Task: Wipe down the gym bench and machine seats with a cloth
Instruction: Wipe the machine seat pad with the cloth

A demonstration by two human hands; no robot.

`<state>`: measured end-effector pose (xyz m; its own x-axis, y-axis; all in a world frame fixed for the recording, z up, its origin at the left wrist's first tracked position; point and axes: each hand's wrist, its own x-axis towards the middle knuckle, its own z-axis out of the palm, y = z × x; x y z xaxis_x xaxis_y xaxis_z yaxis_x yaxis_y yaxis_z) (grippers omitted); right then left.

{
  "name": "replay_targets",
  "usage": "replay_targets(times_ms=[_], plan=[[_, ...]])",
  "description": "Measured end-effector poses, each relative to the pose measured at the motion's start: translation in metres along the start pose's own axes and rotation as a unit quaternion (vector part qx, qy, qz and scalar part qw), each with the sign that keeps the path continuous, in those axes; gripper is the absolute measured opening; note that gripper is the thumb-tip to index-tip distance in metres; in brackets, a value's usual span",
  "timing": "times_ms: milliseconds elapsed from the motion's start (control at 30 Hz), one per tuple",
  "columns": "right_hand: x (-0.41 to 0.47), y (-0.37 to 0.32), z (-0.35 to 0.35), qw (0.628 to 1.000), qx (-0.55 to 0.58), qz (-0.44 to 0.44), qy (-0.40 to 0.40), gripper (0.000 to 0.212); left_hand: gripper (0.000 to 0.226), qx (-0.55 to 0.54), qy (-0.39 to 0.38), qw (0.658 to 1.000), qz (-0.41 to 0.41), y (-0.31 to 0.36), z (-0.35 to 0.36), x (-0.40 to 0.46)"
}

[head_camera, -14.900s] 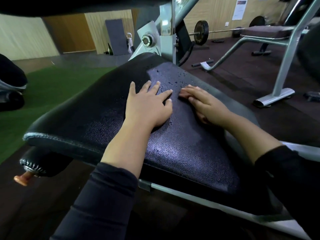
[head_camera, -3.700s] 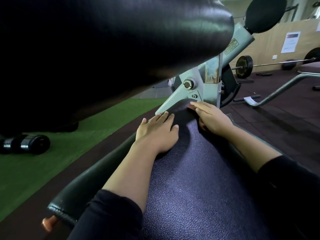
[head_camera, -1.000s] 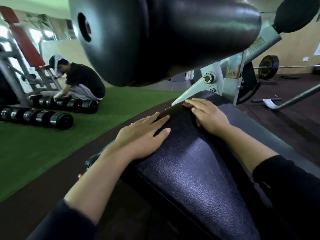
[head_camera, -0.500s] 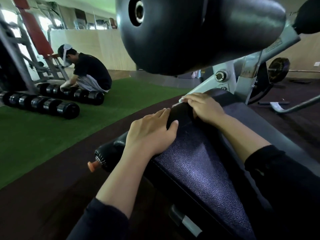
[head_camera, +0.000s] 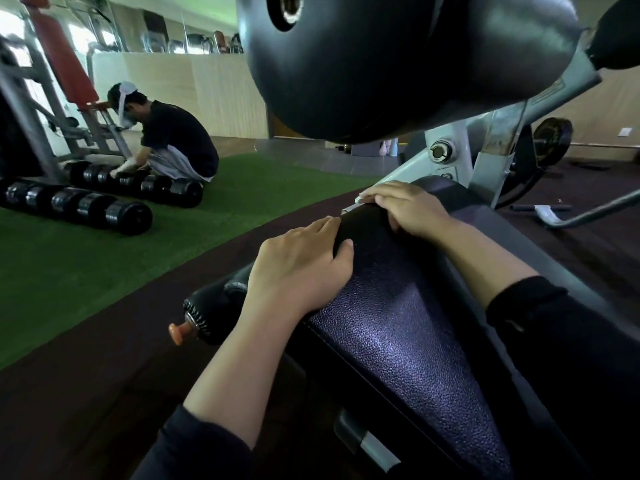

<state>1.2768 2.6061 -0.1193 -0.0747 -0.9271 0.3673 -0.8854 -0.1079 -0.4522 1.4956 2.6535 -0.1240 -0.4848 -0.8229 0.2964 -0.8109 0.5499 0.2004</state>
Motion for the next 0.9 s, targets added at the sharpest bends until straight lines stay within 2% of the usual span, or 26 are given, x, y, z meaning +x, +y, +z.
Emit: replay_targets(times_ms=[100,200,267,333,467,533,600,733,800,900], plan=[[-0.026,-0.010,0.010,0.996,0.002,-0.092,-0.010,0.033,0.048,-0.003,-0.004,1.000,0.000,0.000,0.000,-0.001],[-0.061,0.011,0.001,0.983,0.037,-0.178,-0.017,0.039,0.047,-0.005,0.000,1.000,0.000,-0.001,0.000,-0.001],[-0.062,0.031,-0.012,0.984,0.043,-0.169,-0.034,0.039,0.045,-0.012,0.006,1.000,0.001,-0.001,0.001,-0.001],[-0.044,0.042,-0.016,0.992,0.050,-0.116,-0.028,0.036,0.044,-0.015,0.011,1.000,0.001,-0.001,0.002,-0.002],[-0.009,0.014,-0.004,1.000,0.014,-0.021,0.001,0.034,0.045,-0.012,0.014,1.000,-0.002,0.000,0.000,-0.002],[-0.010,-0.009,0.005,0.999,-0.003,-0.033,-0.005,0.032,0.043,-0.013,0.015,1.000,-0.007,0.001,-0.001,-0.003],[-0.027,-0.021,0.014,0.995,-0.009,-0.098,-0.011,0.034,0.042,-0.018,0.015,1.000,-0.014,0.002,-0.001,-0.004],[-0.066,0.003,0.006,0.981,0.036,-0.189,-0.024,0.039,0.040,-0.036,0.026,0.999,-0.022,0.002,-0.003,-0.006],[-0.066,0.019,-0.008,0.982,0.038,-0.181,-0.040,0.039,0.039,-0.044,0.029,0.998,-0.028,0.002,-0.004,-0.008],[-0.043,0.017,-0.014,0.993,0.064,-0.095,-0.027,0.036,0.038,-0.059,0.036,0.997,-0.037,0.003,-0.005,-0.008]])
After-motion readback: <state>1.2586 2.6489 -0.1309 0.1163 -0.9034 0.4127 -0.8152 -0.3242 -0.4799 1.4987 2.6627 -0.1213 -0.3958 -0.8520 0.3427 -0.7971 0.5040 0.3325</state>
